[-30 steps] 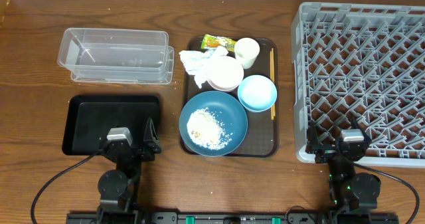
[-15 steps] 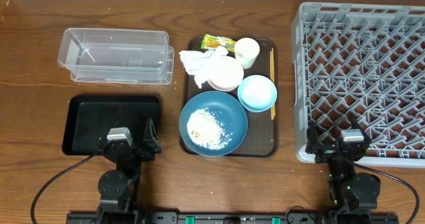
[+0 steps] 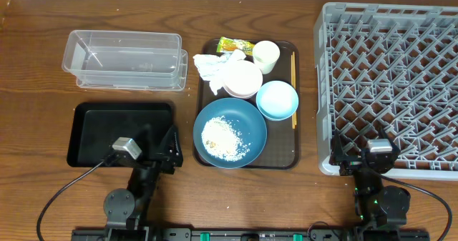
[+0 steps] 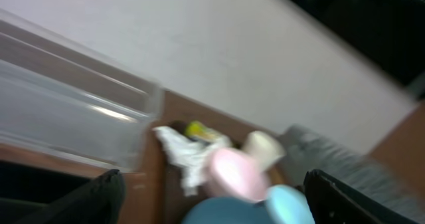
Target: Sort waste into correct bins and load items into the dishwasher rack
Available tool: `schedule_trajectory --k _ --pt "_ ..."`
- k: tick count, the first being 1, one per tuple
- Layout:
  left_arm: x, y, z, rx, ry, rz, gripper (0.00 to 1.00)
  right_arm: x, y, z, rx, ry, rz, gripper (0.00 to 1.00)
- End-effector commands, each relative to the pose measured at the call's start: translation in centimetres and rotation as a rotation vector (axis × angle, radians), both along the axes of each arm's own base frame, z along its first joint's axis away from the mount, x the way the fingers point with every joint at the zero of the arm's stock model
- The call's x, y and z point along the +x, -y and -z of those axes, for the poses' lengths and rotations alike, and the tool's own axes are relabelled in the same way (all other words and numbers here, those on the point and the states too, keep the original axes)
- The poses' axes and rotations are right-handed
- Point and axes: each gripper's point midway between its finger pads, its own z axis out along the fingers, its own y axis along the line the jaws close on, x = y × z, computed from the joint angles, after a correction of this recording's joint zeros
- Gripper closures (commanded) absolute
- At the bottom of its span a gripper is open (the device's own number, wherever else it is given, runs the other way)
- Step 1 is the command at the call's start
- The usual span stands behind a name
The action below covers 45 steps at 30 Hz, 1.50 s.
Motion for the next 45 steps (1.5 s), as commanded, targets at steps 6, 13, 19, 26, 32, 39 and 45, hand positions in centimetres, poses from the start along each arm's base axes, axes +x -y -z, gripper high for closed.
schedule_trajectory --k 6,13,19,26,32,39,45 --pt "-1.4 0.0 -6.8 -0.186 0.194 0.042 0.11 0.0 0.0 0.1 -0.01 0.0 0.002 0.01" --pt "-0.7 1.4 -9.6 0.051 0.056 0.082 0.11 0.0 0.0 0.1 -0.009 0.0 0.002 0.01" --pt "2.4 1.6 -7.1 0.306 -0.489 0.154 0.11 0.0 0.0 0.1 -0.01 0.0 0.002 0.01" --pt "4.8 4.9 -6.0 0.221 -0.881 0.38 0.11 0.0 0.0 0.1 -0.009 0.0 0.002 0.01" --pt "5.3 8.5 -2.4 0.391 -0.96 0.442 0.11 0.0 0.0 0.1 -0.01 0.0 0.002 0.01" --pt "4.4 13.0 0.8 0.68 -0.972 0.342 0.11 0.0 0.0 0.1 -0.01 0.0 0.002 0.01" --pt "2.9 18.6 3.5 0.76 -0.959 0.486 0.11 0.0 0.0 0.1 -0.009 0.0 0.002 0.01"
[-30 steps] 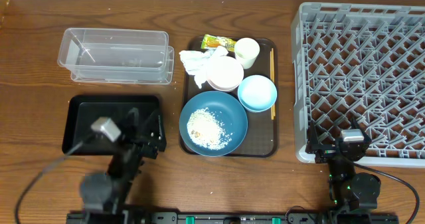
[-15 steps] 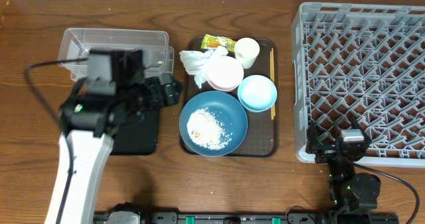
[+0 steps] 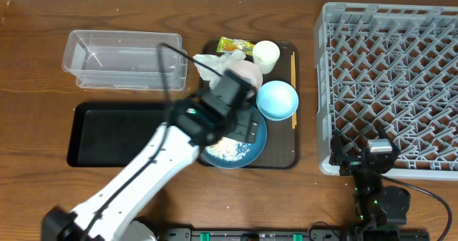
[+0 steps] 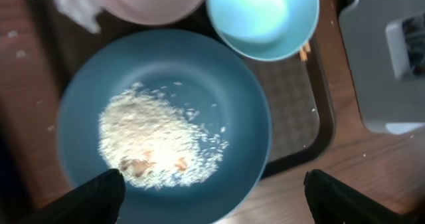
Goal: Sort waste into correct bins and load items into the dishwasher rack
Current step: 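Reach the left gripper to the rim of the blue plate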
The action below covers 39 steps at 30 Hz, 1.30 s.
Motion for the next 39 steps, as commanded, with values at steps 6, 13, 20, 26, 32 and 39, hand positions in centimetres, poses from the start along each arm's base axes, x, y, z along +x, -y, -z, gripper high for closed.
schedule_trajectory --k 6,13,20,26,32,39 --pt "-1.3 4.5 4.1 0.107 -0.01 0.164 0.11 0.0 0.0 0.1 -0.009 0.0 0.002 0.01" --pt "-1.2 6.4 8.4 0.191 -0.015 0.146 0.11 0.0 0.0 0.1 -0.009 0.0 0.002 0.01" --pt "-0.3 5.7 10.7 0.267 -0.007 0.098 0.12 0.0 0.0 0.1 -0.009 0.0 0.002 0.01" --pt "-0.6 6.8 10.6 0.25 0.015 0.118 0.23 0.0 0.0 0.1 -0.009 0.0 0.002 0.01" --pt "-1.1 7.9 11.5 0.251 0.016 0.142 0.25 0.0 0.0 0.1 -0.009 0.0 0.002 0.01" --pt "-1.4 7.5 13.8 0.289 -0.023 0.109 0.27 0.0 0.0 0.1 -0.009 0.0 0.002 0.01"
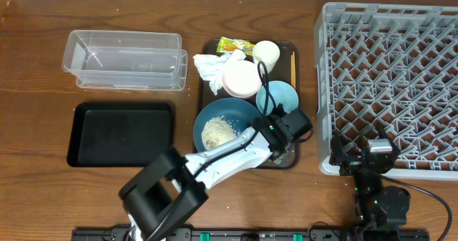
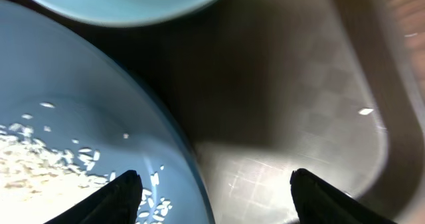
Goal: Sort waste into correct bins and load items into the dishwasher rack
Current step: 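Reach the left gripper to the rim of the blue plate, then grasp the blue plate rim with the left gripper and lift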
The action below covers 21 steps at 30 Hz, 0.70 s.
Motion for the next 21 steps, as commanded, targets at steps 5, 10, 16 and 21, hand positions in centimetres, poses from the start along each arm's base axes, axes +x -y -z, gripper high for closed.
schedule_trajectory --k 5,10,16,21 --pt "0.54 -0.05 0.31 0.011 0.013 -0.043 0.34 -0.01 -0.02 0.08 -0.009 0.0 0.002 0.01" --pt "0.67 -0.06 0.17 0.016 0.025 -0.044 0.47 -0.01 -0.02 0.08 -0.009 0.0 0.002 0.01" --pt "0.72 0.02 0.04 0.013 0.028 -0.044 0.57 -0.01 -0.02 0.08 -0.009 0.0 0.002 0.01" --pt "0.83 0.17 -0.6 -0.002 0.037 -0.044 0.69 -0.01 -0.02 0.08 -0.009 0.0 0.002 0.01"
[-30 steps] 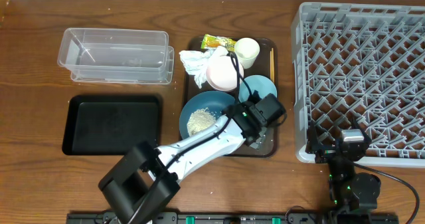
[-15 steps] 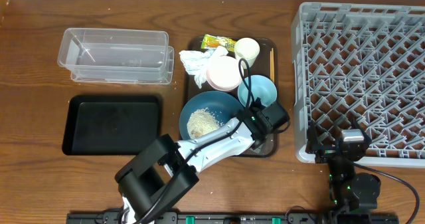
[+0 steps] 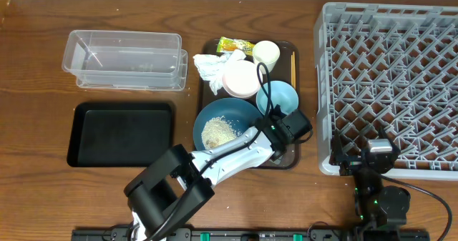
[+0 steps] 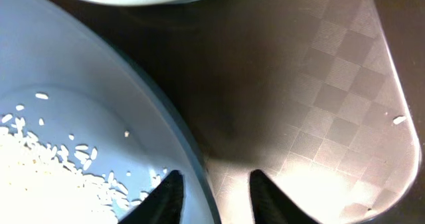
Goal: Sort waste into correct bins and load items into the dishwasher rack
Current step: 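Grasp the blue plate rim with the left gripper and lift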
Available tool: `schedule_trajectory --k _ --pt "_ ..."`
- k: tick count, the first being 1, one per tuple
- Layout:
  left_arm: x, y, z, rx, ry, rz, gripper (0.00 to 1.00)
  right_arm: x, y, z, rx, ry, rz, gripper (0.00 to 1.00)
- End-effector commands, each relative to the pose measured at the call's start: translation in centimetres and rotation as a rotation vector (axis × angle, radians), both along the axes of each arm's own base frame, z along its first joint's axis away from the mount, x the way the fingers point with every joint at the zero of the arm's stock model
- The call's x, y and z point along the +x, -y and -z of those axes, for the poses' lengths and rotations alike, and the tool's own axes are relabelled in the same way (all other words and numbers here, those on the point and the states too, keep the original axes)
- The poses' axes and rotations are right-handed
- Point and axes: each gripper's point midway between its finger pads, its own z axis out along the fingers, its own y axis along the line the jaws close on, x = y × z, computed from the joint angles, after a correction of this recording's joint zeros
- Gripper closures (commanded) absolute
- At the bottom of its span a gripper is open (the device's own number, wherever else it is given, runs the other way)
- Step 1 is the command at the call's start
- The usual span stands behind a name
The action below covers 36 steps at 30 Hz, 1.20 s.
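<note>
A dark blue plate (image 3: 222, 130) with rice on it lies at the front of the brown tray (image 3: 286, 159). My left gripper (image 3: 275, 138) is down at the plate's right rim. In the left wrist view the gripper (image 4: 212, 184) is open but narrow. It stands astride the rim, one finger over the plate (image 4: 80, 117) and the other over the tray floor (image 4: 319, 84). A light blue bowl (image 3: 278, 98) sits just behind. My right gripper (image 3: 378, 150) rests at the rack's front edge, too small to read.
On the tray stand a pink bowl (image 3: 242, 79), a white cup (image 3: 266, 53), crumpled tissue (image 3: 209, 66), a yellow wrapper (image 3: 235, 45) and a chopstick (image 3: 293, 69). A clear bin (image 3: 125, 58) and a black bin (image 3: 122, 134) lie to the left. The grey dishwasher rack (image 3: 390, 84) is on the right.
My left gripper's fingers have drawn much closer together around the plate's right rim. The arm has hardly shifted. Plate, bowls and right arm are where they were.
My left arm first rested at the table's front by the black bin. Then it hovered open over the blue plate. After that it hung low at the plate's right rim, jaws wide. Now the jaws are narrow astride that rim. My right arm stayed parked.
</note>
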Motion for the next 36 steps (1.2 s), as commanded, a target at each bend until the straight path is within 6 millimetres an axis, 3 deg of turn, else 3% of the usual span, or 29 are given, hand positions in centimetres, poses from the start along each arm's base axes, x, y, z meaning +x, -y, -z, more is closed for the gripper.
schedule_trajectory --k 1,10,21,27,36 --pt "0.7 0.7 -1.6 -0.03 0.039 -0.005 0.69 0.0 0.0 0.1 -0.009 0.0 0.002 0.01" --pt "0.6 0.5 -2.0 -0.029 0.039 -0.005 0.92 0.0 0.0 0.1 -0.009 0.0 0.002 0.01" --pt "0.7 0.6 -3.3 -0.039 0.035 -0.046 0.94 0.0 0.0 0.1 -0.009 0.0 0.002 0.01" --pt "0.3 0.1 -5.8 -0.066 0.047 -0.067 0.94 0.0 0.0 0.1 -0.009 0.0 0.002 0.01" --pt "0.9 -1.2 -11.4 -0.174 0.119 -0.102 0.94 0.0 0.0 0.1 -0.009 0.0 0.002 0.01"
